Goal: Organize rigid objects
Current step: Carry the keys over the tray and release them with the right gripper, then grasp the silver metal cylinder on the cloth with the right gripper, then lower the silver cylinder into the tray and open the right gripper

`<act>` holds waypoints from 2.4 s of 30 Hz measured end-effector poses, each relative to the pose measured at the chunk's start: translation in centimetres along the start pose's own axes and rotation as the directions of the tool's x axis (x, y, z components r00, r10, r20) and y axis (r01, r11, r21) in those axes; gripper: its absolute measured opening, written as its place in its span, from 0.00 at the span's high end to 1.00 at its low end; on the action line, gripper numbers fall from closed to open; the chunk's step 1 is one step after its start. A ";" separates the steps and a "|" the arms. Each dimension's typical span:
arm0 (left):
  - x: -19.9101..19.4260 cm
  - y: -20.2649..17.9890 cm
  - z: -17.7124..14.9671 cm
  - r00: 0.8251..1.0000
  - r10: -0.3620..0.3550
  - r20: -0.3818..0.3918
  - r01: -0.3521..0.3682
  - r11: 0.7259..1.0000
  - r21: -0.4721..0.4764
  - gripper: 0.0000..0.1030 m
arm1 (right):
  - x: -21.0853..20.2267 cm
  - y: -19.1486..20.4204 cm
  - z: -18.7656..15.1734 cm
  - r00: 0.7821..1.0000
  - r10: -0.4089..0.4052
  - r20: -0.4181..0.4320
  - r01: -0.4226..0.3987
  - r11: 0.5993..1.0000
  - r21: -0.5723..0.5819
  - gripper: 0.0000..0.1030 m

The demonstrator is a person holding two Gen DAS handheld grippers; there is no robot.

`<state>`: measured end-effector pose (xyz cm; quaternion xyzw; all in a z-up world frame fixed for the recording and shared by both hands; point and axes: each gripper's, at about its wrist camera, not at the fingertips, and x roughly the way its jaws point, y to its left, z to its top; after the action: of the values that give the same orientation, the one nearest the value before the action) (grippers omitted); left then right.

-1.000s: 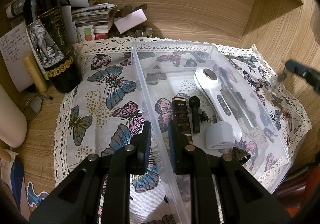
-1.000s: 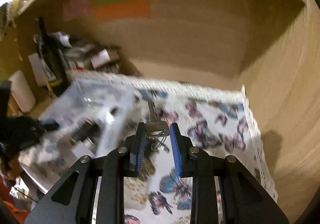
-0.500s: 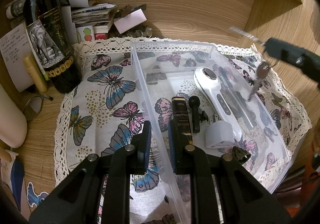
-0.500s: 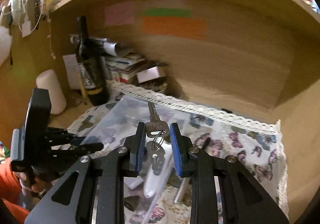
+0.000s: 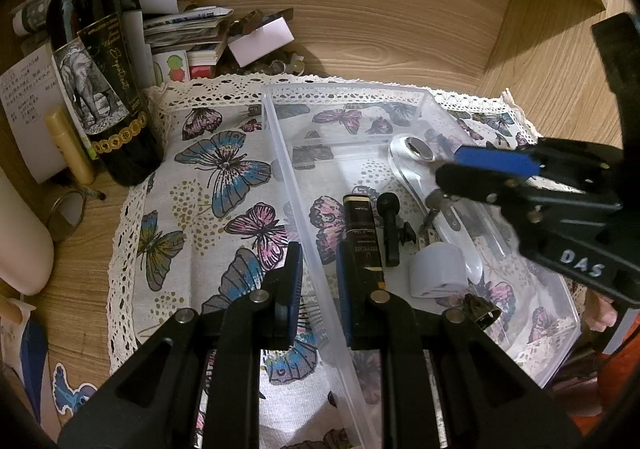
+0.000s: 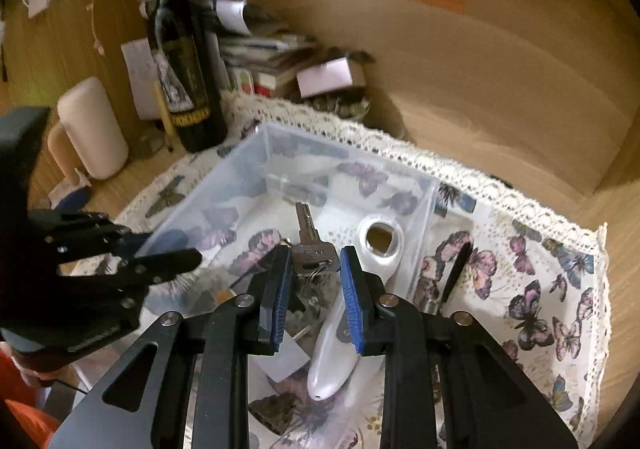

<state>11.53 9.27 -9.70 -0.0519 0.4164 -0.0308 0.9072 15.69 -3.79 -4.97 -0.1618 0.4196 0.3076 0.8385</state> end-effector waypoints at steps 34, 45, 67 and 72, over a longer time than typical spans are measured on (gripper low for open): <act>0.0 0.0 0.0 1.000 0.005 -0.002 -0.005 1.000 0.004 0.84 | -0.7 -7.7 -5.6 0.990 -0.071 -0.122 0.093 0.978 0.186 0.78; 0.0 0.0 0.1 1.000 0.006 -0.002 -0.006 1.000 0.005 0.84 | 1.6 -6.9 -7.0 0.986 -0.041 -0.159 0.067 0.985 0.162 0.85; 0.0 0.0 0.1 1.000 0.007 -0.002 -0.007 1.000 0.007 0.84 | -3.7 -8.6 -3.9 0.992 -0.126 0.022 0.119 0.974 0.194 0.86; 0.0 0.1 0.1 1.000 0.006 -0.003 -0.006 1.000 0.006 0.84 | -6.5 -7.9 -2.4 0.985 -0.139 0.106 0.118 0.977 0.178 0.86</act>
<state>11.62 9.38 -9.65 -0.0480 0.4177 -0.0296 0.9068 16.41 -13.54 -1.12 -0.0975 0.3827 0.2246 0.8908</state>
